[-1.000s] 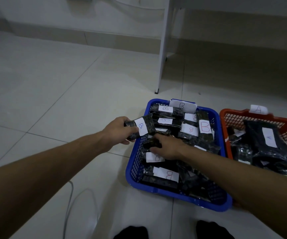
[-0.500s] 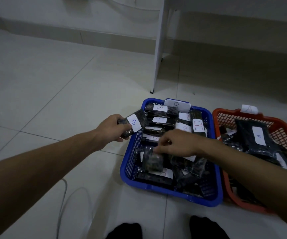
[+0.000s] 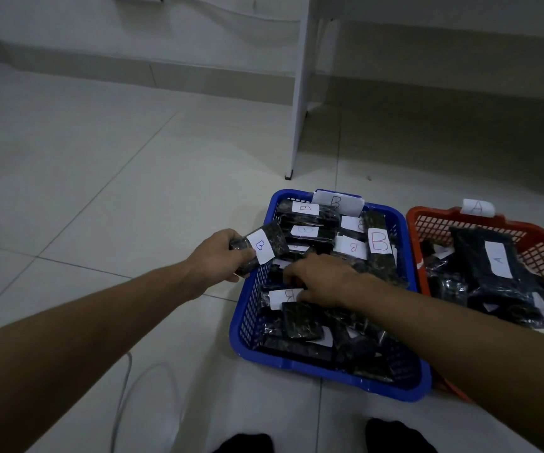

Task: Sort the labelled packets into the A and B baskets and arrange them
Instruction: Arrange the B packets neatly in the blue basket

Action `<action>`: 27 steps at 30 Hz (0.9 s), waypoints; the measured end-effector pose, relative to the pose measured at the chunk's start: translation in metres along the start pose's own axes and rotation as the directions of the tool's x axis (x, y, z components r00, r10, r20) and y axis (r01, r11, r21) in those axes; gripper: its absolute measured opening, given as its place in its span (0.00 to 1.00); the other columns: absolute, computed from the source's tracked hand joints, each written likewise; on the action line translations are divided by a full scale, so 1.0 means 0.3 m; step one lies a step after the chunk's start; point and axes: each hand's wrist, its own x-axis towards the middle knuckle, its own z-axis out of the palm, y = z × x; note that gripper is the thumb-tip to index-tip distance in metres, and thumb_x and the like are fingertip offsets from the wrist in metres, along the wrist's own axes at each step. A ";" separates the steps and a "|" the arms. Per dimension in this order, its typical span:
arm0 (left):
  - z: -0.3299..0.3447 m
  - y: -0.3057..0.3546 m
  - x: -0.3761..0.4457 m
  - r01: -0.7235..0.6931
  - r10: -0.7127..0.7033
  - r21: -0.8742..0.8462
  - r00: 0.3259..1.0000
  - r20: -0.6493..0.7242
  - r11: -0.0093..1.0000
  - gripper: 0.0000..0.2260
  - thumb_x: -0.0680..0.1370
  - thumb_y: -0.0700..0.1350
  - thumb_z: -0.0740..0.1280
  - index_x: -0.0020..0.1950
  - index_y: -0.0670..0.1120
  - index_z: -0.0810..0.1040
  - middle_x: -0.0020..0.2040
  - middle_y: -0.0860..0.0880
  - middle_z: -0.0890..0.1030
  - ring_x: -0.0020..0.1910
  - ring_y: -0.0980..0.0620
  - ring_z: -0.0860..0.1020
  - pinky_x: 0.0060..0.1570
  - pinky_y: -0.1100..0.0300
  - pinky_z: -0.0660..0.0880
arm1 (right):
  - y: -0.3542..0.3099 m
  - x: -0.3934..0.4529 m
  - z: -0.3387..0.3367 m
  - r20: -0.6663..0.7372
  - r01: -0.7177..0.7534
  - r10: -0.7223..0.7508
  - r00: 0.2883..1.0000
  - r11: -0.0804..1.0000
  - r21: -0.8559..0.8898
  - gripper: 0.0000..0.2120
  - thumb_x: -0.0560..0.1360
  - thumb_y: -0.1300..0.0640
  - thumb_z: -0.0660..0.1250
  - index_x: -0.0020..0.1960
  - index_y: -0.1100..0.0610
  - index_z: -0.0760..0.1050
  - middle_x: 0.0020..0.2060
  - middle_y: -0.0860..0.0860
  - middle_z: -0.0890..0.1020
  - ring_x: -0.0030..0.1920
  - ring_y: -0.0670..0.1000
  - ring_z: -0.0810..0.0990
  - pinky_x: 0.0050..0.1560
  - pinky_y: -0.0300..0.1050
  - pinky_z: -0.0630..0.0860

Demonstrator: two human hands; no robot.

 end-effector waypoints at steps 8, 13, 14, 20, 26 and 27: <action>0.001 -0.001 0.007 0.009 -0.011 -0.062 0.999 -0.042 0.998 0.07 0.80 0.43 0.65 0.55 0.43 0.72 0.51 0.43 0.81 0.40 0.49 0.84 0.37 0.60 0.80 | 0.023 0.018 0.015 -0.056 -0.133 0.137 0.989 0.989 0.062 0.18 0.77 0.51 0.70 0.65 0.53 0.75 0.62 0.55 0.77 0.59 0.57 0.78 0.49 0.45 0.71; -0.013 0.008 0.006 0.057 -0.054 -0.113 0.998 0.028 0.992 0.06 0.80 0.41 0.65 0.56 0.41 0.72 0.53 0.40 0.80 0.40 0.47 0.84 0.39 0.58 0.82 | 0.005 0.010 0.023 -0.180 -0.128 0.147 0.972 0.985 0.113 0.13 0.75 0.57 0.72 0.59 0.55 0.77 0.56 0.56 0.80 0.55 0.58 0.79 0.50 0.48 0.75; -0.015 0.008 0.006 0.061 -0.058 -0.109 0.998 0.032 0.992 0.07 0.80 0.41 0.65 0.56 0.41 0.72 0.53 0.40 0.80 0.40 0.47 0.84 0.39 0.58 0.82 | 0.006 0.009 0.024 -0.180 -0.113 0.134 0.974 0.986 0.126 0.12 0.75 0.59 0.71 0.58 0.54 0.78 0.56 0.56 0.80 0.54 0.57 0.80 0.51 0.47 0.75; -0.021 0.006 0.000 0.060 -0.054 -0.123 0.997 0.046 0.991 0.07 0.80 0.40 0.65 0.56 0.39 0.72 0.54 0.38 0.80 0.41 0.45 0.84 0.39 0.58 0.82 | 0.036 0.010 0.021 -0.114 -0.071 0.098 0.989 0.973 0.219 0.14 0.77 0.64 0.67 0.59 0.53 0.81 0.57 0.54 0.82 0.55 0.53 0.81 0.55 0.45 0.77; -0.025 0.008 -0.005 0.070 -0.063 -0.143 0.996 0.056 0.987 0.08 0.80 0.39 0.64 0.58 0.38 0.72 0.55 0.37 0.79 0.43 0.44 0.83 0.33 0.63 0.80 | 0.040 0.014 0.016 -0.079 -0.055 0.078 0.994 0.963 0.263 0.18 0.73 0.57 0.75 0.62 0.52 0.76 0.55 0.51 0.81 0.54 0.52 0.80 0.54 0.46 0.78; -0.024 0.008 -0.006 0.069 -0.061 -0.148 0.997 0.056 0.987 0.08 0.80 0.39 0.64 0.57 0.38 0.72 0.55 0.37 0.79 0.43 0.45 0.83 0.32 0.63 0.80 | 0.045 0.016 0.012 -0.048 -0.051 0.066 0.997 0.960 0.275 0.19 0.73 0.58 0.75 0.62 0.52 0.76 0.53 0.51 0.81 0.53 0.52 0.80 0.53 0.46 0.78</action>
